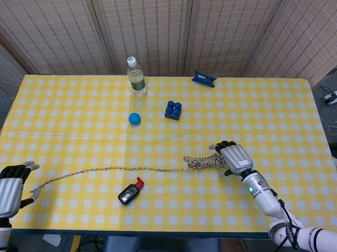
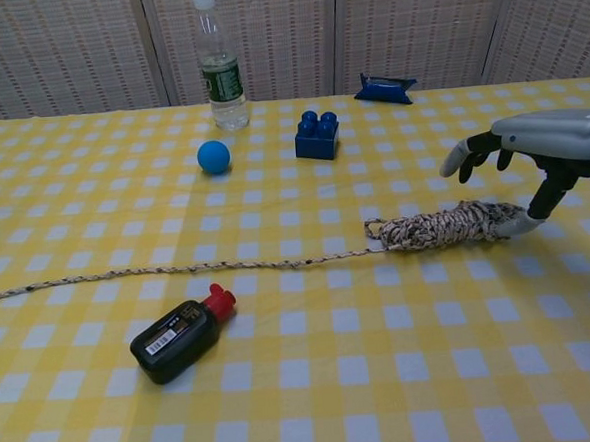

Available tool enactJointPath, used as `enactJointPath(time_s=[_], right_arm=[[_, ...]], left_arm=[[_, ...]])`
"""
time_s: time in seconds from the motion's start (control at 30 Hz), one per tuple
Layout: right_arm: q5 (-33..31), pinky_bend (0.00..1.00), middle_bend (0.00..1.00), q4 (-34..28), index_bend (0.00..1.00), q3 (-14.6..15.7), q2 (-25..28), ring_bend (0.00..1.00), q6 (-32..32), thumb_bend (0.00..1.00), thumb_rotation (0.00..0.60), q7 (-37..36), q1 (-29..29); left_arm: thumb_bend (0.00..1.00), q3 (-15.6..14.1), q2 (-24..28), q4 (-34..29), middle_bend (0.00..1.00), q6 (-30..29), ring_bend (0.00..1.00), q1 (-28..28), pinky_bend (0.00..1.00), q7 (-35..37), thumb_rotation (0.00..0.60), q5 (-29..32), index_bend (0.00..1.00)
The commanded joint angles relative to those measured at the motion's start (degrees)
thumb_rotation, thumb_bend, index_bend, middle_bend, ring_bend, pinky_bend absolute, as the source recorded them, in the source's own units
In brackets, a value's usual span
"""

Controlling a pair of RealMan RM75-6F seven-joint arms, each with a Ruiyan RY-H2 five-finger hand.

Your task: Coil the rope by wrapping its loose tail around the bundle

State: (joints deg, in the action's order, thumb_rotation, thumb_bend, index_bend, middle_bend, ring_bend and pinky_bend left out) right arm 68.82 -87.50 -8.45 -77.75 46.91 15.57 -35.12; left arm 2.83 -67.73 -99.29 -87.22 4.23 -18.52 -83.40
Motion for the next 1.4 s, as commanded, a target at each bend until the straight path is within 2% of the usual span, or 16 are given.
enactJointPath(time_s=[0.03, 0.33, 0.63, 0.93, 1.07, 1.23, 1.4], right_arm=[[-1.32, 0.24, 0.26, 2.10, 0.21, 0.32, -2.19, 0.17, -0.71, 0.14, 0.600, 1.56, -1.26], [-4.72, 0.24, 0.26, 4.58, 0.21, 0.91, -5.51, 0.17, -2.34, 0.16, 0.600, 4.51, -3.91], [-6.85, 0.24, 0.32, 6.19, 0.25, 1.71, -7.50, 0.17, -1.51, 0.19, 0.600, 7.24, -5.22], [-8.80, 0.24, 0.39, 7.38, 0.35, 1.89, -8.66, 0.23, -0.94, 0.21, 0.600, 8.70, -6.23], [-9.26, 0.25, 0.44, 7.83, 0.42, 1.95, -9.18, 0.27, -0.87, 0.25, 0.600, 8.92, -6.65], [-9.78, 0.32, 0.52, 7.40, 0.52, 1.47, -9.12, 0.36, -0.39, 0.31, 0.600, 8.02, -6.78], [-10.56, 0.41, 0.57, 5.80, 0.58, 0.77, -7.68, 0.42, -0.35, 0.35, 0.600, 6.86, -6.97]], left_arm=[[0.26, 0.01, -0.03, 0.05, 0.25, 0.14, 0.25, 0.06, 0.19, 0.07, 0.600, 0.07, 0.36], [0.26, 0.05, -0.28, 0.49, 0.25, 0.44, 0.25, 0.13, 0.19, 0.37, 0.600, 0.32, 0.36], [0.26, 0.02, -0.65, 1.27, 0.25, 0.85, 0.25, 0.21, 0.19, 1.07, 0.600, 0.58, 0.38], [0.26, 0.07, -1.06, 2.47, 0.25, 1.20, 0.25, 0.26, 0.19, 2.21, 0.600, 0.87, 0.39], [0.26, 0.15, -1.13, 2.88, 0.25, 1.48, 0.25, 0.36, 0.19, 2.53, 0.600, 1.13, 0.39], [0.26, 0.88, -0.44, 3.26, 0.25, 1.82, 0.25, 1.29, 0.19, 2.71, 0.600, 0.52, 0.40], [0.26, 3.54, 1.63, 3.02, 0.25, 3.79, 0.26, 4.58, 0.19, 4.61, 0.600, -0.41, 0.40]])
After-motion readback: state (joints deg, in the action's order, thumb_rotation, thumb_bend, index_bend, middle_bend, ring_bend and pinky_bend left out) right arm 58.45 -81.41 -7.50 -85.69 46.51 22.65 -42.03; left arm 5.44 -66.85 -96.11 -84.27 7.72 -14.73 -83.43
